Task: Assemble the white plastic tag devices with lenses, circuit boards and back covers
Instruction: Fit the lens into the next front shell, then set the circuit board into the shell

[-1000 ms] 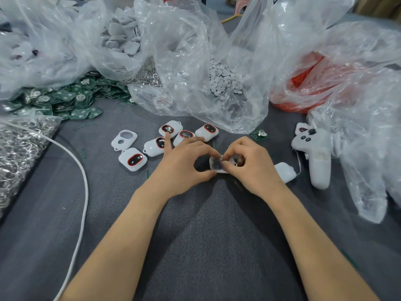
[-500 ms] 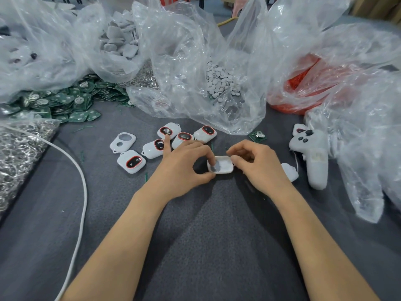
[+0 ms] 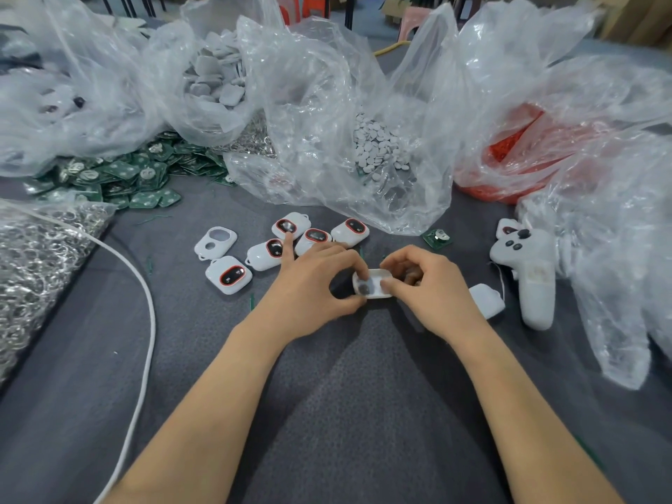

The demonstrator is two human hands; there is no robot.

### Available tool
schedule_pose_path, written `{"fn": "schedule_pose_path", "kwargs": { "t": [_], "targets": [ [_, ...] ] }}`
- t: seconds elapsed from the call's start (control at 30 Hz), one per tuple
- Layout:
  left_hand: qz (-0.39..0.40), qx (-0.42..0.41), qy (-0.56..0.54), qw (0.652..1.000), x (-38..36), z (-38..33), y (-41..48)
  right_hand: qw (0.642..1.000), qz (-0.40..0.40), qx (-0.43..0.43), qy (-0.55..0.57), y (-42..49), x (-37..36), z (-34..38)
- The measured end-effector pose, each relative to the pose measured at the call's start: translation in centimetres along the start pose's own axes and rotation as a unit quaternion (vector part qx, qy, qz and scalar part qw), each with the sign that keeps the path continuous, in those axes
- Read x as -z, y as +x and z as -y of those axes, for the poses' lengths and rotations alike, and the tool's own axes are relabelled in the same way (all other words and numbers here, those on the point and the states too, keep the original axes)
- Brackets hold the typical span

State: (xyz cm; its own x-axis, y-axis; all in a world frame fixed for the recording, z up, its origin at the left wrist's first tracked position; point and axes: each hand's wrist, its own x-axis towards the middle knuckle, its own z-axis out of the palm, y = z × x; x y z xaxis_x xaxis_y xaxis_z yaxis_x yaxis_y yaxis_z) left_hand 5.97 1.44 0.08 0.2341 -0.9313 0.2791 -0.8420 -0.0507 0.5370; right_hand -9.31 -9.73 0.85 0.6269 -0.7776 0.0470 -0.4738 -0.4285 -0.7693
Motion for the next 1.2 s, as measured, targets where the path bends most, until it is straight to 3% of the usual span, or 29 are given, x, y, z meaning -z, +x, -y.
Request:
{"fn": "schedule_pose_path", "kwargs": {
  "t": [0.47, 0.6, 0.67, 0.8, 0.9, 1.0, 1.1, 1.2],
  "targets": [
    [0.014, -0.01, 0.014, 1.0, 0.6, -0.7, -0.1, 0.999, -0.021, -0.015, -0.035, -0.3, -0.7, 0.6],
    [-0.104, -0.05, 0.024, 0.993, 3.6, 1.4, 0.2, 0.998, -0.055, -0.004, -0.024, -0.6, -1.1, 0.6],
    [-0.14, 0.019, 0.074, 0.987, 6.9, 4.8, 0.9, 0.999, -0.05, -0.007, -0.02, -0.7, -1.2, 0.6],
    [-0.05, 0.264, 0.199, 0.942, 12.3, 13.3, 0.8, 0.998, -0.056, -0.003, -0.03, -0.6, -1.3, 0.6],
    [-0.005, 0.257, 0.365, 0.895, 12.5, 16.0, -0.1, 0.998, -0.06, 0.002, -0.031, -0.7, -1.3, 0.5],
    [-0.026, 0.229, 0.422, 0.877, 13.0, 16.2, 0.3, 0.998, -0.061, 0.008, -0.028, -0.6, -1.2, 0.2],
    [-0.1, 0.236, 0.365, 0.895, 13.6, 14.9, 0.6, 0.997, -0.067, 0.018, -0.016, -0.6, -1.2, 0.1],
    [-0.212, 0.192, 0.096, 0.953, 12.5, 9.7, 0.8, 0.991, -0.123, 0.036, 0.047, -0.7, -1.2, 0.4]
  ]
}}
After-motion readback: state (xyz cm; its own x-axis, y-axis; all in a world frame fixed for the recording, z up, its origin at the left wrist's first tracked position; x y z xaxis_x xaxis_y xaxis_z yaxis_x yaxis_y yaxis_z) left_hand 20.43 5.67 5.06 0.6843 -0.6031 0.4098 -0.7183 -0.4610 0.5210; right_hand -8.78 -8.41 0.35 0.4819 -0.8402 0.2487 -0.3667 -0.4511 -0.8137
